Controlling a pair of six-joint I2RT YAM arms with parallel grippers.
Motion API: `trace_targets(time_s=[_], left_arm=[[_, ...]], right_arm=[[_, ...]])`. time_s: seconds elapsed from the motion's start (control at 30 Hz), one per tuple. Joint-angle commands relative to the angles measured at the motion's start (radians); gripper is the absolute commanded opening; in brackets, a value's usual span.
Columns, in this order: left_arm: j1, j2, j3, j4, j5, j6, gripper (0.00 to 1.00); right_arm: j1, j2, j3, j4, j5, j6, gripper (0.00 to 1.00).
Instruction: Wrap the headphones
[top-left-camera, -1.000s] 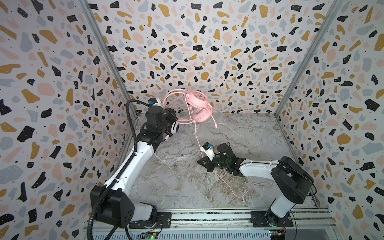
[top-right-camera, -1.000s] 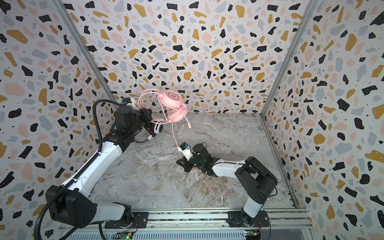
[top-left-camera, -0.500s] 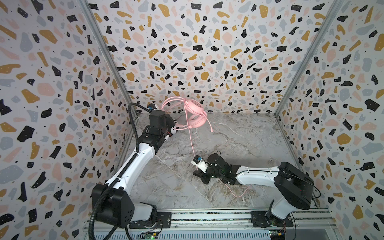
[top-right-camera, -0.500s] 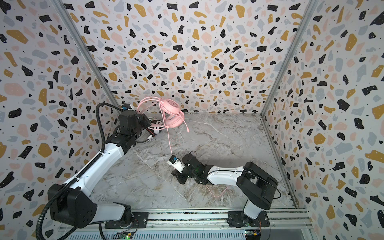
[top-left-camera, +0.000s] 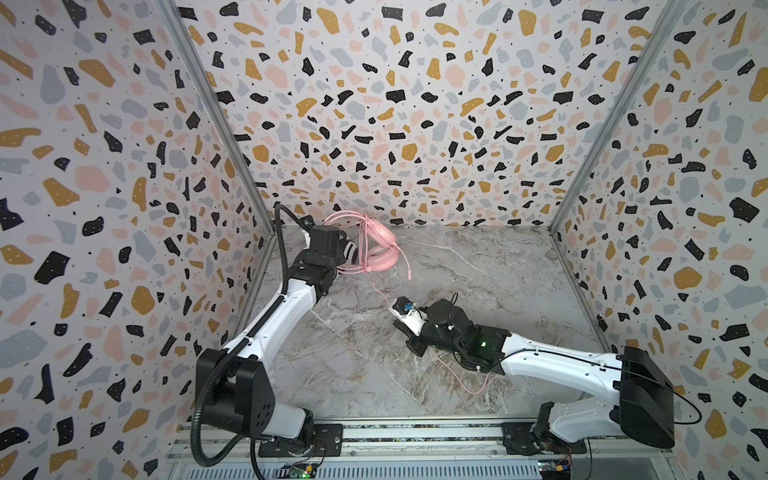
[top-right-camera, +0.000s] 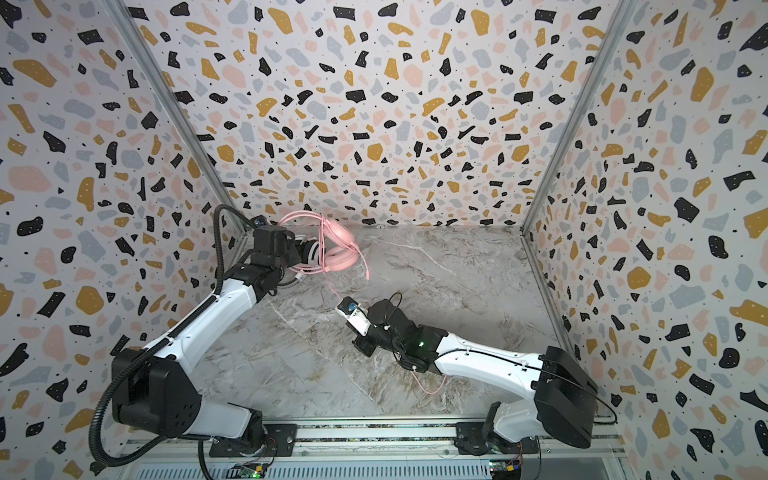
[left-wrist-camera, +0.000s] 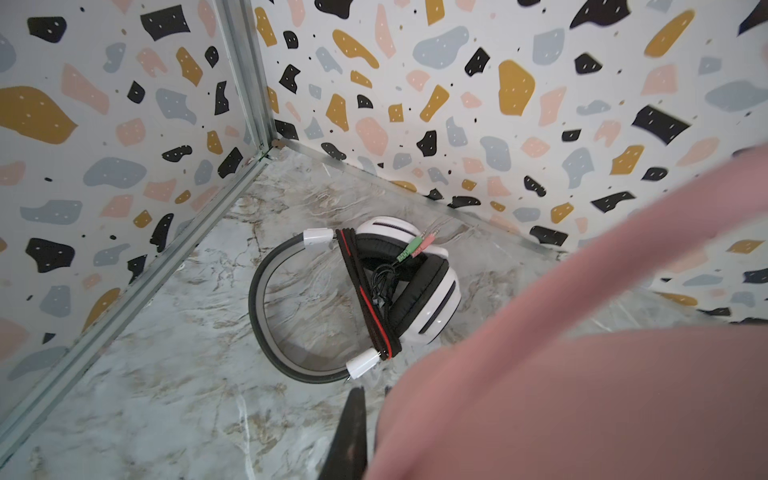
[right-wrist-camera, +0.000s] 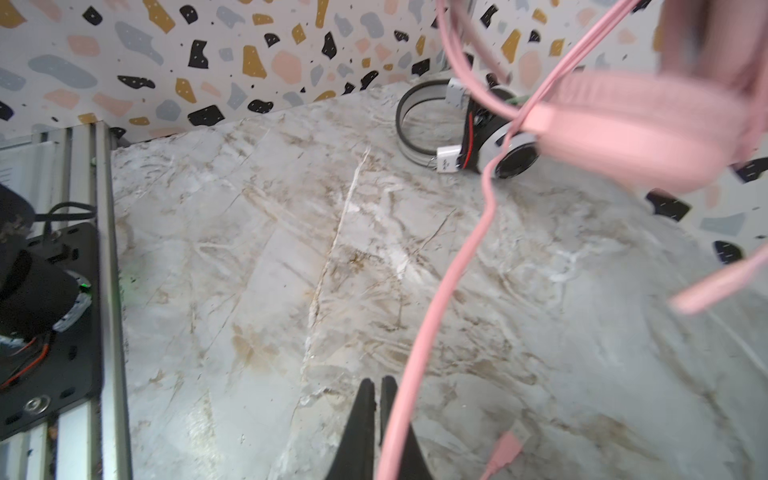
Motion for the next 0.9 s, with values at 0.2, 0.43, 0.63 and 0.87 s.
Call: trace_targets(time_s=[0.2,0.43,0.63,0.87], left_arm=[[-0.128,-0.015,0.059,0.013,-0.190,0.206,0.00],[-0.175,0.028,0.072,-0.007,-0.170,0.257,0.00],[-0.180,0.051,0.070,-0.006,-0.100,0.247,0.00],[-0.179,0.068,0.077,-0.015,-0.058,0.245,0.00]], right_arm=[[-0.053,-0.084,0.120,-0.096,0.059,-0.062,0.10],[-0.072,-0.096,0.181,-0.109,0.038,-0.063,0.10],[-0.072,-0.081,0.209,-0.092,-0.068,-0.023,0.09],[-0.009,0.008,0.275,-0.091,-0.138,-0.004,0.07]])
